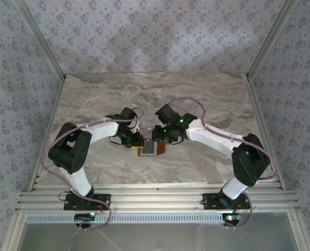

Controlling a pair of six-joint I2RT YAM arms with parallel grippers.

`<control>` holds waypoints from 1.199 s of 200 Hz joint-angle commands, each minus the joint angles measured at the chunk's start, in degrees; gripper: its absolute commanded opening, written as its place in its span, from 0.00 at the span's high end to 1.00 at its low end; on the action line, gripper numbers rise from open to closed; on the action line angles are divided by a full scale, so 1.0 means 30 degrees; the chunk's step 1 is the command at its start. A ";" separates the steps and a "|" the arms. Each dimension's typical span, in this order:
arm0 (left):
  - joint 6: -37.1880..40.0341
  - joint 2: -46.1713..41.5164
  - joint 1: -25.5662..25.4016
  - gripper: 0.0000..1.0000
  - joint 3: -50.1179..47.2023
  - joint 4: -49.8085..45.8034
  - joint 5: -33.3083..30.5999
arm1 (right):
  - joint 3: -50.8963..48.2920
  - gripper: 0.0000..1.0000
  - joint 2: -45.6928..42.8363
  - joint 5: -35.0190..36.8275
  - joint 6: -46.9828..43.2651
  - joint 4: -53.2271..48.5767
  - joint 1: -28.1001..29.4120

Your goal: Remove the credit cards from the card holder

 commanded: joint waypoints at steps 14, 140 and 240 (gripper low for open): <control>0.0265 0.0325 -0.0023 0.71 -0.0225 -0.0857 -0.0981 | -0.0137 0.68 0.1852 -0.1476 -0.0438 0.0841 -0.0046; -0.0176 0.0539 -0.0048 0.74 -0.0137 -0.0627 -0.0666 | -0.3594 0.86 0.4331 0.0578 -0.0351 0.2417 -0.1058; -0.0847 -0.2207 -0.0107 0.72 0.0789 -0.1442 -0.0589 | -0.2678 0.84 0.1477 -0.1620 0.0413 0.3179 -0.1090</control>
